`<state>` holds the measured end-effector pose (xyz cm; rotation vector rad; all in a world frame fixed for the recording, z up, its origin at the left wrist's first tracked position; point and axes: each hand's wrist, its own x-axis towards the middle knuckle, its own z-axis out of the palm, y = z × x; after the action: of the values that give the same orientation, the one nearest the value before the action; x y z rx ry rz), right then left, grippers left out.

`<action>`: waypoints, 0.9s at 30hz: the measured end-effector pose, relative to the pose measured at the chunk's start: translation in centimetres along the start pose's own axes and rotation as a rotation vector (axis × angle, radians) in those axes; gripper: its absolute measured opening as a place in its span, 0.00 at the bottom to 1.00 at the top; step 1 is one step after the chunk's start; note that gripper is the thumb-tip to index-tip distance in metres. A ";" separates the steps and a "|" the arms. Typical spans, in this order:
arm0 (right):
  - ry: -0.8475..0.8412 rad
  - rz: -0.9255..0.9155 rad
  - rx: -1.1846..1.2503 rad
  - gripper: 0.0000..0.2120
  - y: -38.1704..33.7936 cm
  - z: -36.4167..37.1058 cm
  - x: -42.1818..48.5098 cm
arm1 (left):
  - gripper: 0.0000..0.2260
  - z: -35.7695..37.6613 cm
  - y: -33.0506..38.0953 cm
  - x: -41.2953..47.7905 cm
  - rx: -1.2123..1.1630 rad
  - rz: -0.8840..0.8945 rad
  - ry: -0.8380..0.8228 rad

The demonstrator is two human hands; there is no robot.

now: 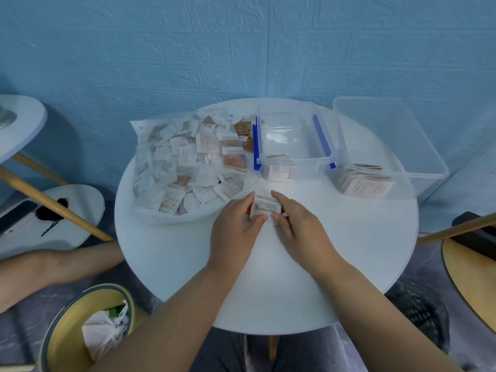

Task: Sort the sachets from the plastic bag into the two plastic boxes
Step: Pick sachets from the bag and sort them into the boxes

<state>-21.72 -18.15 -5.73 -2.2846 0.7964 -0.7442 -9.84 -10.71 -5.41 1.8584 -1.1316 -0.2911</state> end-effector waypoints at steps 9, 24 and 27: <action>0.006 -0.043 -0.037 0.13 -0.5 -0.8 0.4 | 0.14 0.3 0.1 -0.2 -0.011 -0.069 -0.047; -0.237 0.008 -0.206 0.09 -2.0 -3.9 4.2 | 0.18 -0.1 1.2 1.8 0.085 0.101 -0.022; -0.231 -0.029 -0.194 0.08 -2.5 -6.3 6.4 | 0.18 -0.6 2.9 4.2 0.131 0.192 0.018</action>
<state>-20.77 -23.17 2.12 -2.5024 0.7561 -0.4193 -8.86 -14.15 -1.80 1.8439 -1.3331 -0.0916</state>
